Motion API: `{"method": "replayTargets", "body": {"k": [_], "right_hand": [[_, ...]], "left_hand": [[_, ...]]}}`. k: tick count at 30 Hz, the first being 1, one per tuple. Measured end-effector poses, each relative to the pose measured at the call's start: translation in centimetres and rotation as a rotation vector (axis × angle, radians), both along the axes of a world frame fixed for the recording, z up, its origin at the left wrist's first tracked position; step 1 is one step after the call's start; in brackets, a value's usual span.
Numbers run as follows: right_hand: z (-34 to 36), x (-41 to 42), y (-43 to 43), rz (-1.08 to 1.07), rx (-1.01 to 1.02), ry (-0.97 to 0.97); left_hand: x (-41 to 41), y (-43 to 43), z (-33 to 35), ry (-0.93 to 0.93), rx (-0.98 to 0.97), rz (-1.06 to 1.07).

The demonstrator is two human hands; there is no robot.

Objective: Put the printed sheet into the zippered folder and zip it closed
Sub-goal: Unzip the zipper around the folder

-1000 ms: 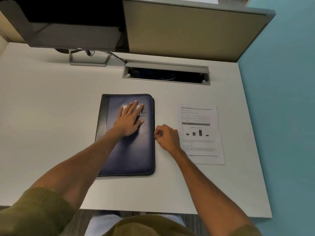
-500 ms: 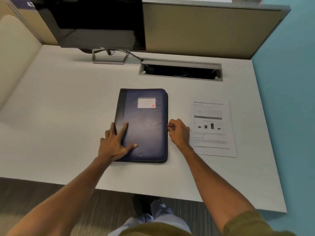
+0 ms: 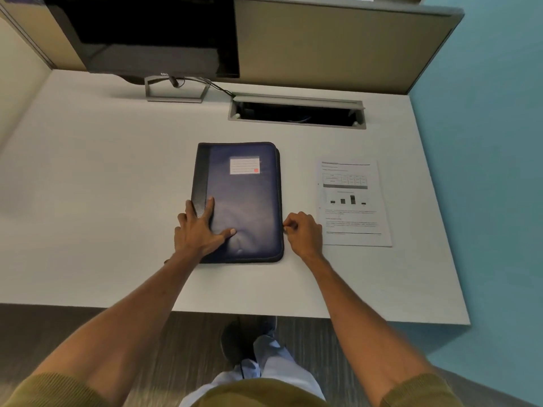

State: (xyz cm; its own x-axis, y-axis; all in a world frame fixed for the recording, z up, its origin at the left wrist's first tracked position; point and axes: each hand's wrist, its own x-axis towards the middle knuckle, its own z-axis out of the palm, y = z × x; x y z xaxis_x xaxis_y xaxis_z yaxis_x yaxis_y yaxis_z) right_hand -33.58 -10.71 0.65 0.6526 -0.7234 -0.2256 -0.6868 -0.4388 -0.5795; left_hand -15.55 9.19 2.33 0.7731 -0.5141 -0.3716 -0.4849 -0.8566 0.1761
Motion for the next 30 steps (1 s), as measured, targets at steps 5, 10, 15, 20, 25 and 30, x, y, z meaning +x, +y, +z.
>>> {"method": "replayTargets", "body": {"k": [5, 10, 15, 20, 25, 30], "right_hand": [[-0.5, -2.7, 2.0, -0.017, 0.047, -0.024], [-1.5, -5.4, 5.2, -0.076, 0.063, -0.085], [-2.2, -6.3, 9.6, -0.206, 0.042, -0.139], [-2.4, -4.7, 14.1, -0.296, -0.042, -0.176], [-2.7, -2.2, 17.6, -0.275, -0.021, -0.195], [-3.4, -1.3, 19.3, -0.316, -0.008, -0.237]], "left_hand": [[-0.1, 0.0, 0.7, 0.042, -0.005, 0.018], [0.1, 0.0, 0.7, 0.047, -0.006, 0.023], [-0.2, 0.0, 0.6, 0.059, -0.011, 0.033], [-0.6, -0.1, 0.6, 0.083, -0.012, 0.054], [-0.7, 0.3, 0.6, 0.120, -0.019, 0.072], [1.1, 2.7, 1.2, 0.262, -0.195, 0.086]]}}
